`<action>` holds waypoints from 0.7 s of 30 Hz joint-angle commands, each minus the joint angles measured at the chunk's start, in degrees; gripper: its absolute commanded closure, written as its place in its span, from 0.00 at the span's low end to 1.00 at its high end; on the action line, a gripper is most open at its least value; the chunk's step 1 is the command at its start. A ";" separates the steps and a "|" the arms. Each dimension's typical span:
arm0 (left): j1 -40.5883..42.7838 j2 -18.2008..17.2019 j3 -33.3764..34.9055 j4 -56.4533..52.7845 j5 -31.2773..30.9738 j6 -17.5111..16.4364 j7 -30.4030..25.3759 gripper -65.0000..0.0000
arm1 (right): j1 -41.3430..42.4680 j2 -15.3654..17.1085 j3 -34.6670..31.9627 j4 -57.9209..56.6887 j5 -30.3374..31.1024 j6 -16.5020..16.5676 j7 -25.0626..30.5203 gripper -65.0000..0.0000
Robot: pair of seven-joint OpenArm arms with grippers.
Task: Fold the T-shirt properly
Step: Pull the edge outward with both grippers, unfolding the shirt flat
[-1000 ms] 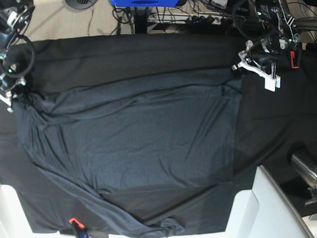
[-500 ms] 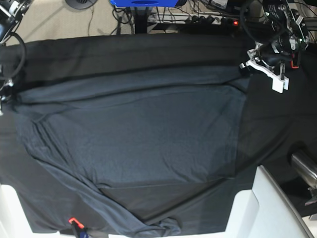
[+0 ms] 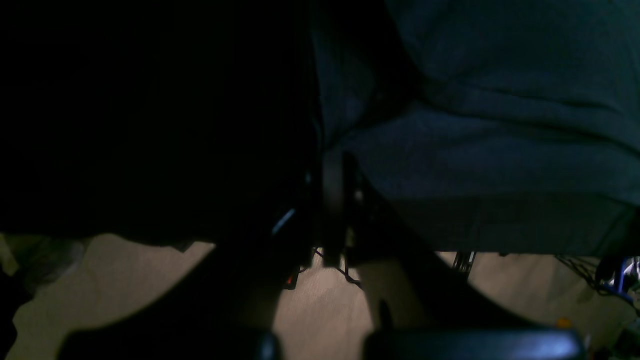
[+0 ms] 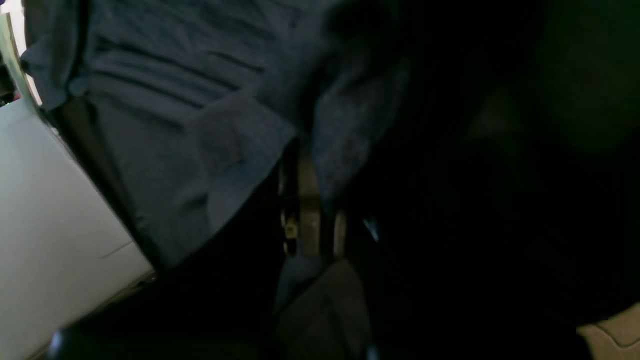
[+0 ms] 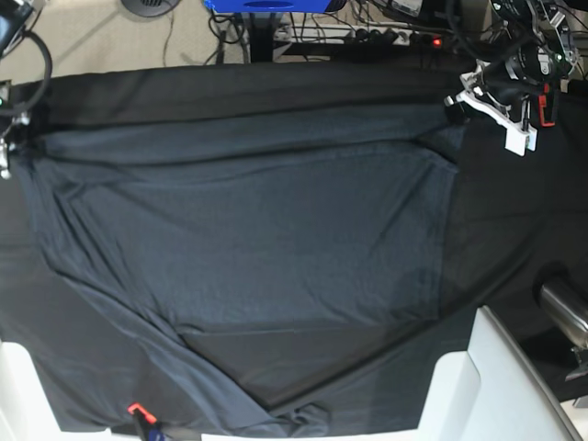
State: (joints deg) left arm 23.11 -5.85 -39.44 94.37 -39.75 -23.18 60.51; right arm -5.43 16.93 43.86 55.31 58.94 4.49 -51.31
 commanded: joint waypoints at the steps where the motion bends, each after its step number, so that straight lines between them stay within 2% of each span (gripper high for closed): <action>1: 0.31 -0.79 -1.48 1.15 -0.65 -0.25 -0.60 1.00 | -0.24 1.40 0.32 2.14 0.45 0.21 0.72 1.00; 6: 0.31 -0.88 -3.15 1.85 -0.65 -0.25 1.77 1.00 | -2.52 0.17 0.32 8.65 0.45 0.21 0.36 1.00; 9: 2.34 -0.70 -2.89 2.91 -0.65 -0.25 1.51 1.00 | -3.93 -0.53 0.32 10.76 0.54 0.21 0.36 1.00; 14: 4.27 -0.53 -3.15 3.87 -0.65 -0.34 1.34 1.00 | -6.57 -2.64 0.32 14.89 0.80 -2.51 0.36 1.00; 17: 4.53 -0.79 -3.24 3.87 -0.65 -0.43 1.34 1.00 | -7.71 -4.05 0.32 16.91 0.45 -2.51 0.72 1.00; 21: 5.59 -0.53 -2.98 3.61 -0.56 -0.43 0.81 1.00 | -7.89 -4.22 0.32 16.65 0.45 -2.51 0.72 1.00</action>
State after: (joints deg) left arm 28.23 -5.76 -42.11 97.17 -39.90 -23.42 61.98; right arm -13.30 11.42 43.81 71.18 58.52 1.50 -51.20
